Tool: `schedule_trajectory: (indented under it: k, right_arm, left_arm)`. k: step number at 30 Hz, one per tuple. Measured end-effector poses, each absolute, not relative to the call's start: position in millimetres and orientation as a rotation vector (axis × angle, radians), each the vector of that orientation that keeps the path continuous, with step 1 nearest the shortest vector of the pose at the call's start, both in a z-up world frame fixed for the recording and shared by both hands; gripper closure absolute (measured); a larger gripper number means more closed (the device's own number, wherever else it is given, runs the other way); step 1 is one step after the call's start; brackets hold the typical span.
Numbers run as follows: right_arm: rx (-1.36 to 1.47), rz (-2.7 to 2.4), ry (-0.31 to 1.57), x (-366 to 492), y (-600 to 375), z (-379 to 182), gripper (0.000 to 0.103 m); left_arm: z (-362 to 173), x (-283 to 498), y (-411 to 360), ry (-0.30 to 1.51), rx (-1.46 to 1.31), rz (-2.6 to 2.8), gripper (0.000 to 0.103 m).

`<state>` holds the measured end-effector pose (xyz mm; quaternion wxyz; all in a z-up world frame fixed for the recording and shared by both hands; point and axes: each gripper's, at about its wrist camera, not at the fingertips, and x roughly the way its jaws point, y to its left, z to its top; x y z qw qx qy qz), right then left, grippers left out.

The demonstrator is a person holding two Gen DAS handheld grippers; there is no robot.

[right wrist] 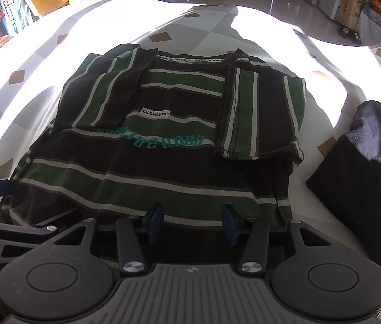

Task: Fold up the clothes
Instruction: 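Raise both grippers off the folded striped garment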

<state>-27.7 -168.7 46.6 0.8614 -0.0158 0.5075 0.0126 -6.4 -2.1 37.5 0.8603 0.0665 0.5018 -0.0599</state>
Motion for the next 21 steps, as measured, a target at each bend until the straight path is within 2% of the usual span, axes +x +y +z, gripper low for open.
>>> schedule_trajectory:
  k: [12, 21]
  right_arm:
    - [-0.020, -0.033, 1.092, -38, -163, 44, 0.057]
    - [0.001, -0.012, 1.045, -46, -160, 51, 0.057]
  left_arm:
    - [34, -13, 2, 1.056, 0.134, -0.112, 0.001]
    - [35, -21, 6, 1.053, 0.125, -0.104, 0.010]
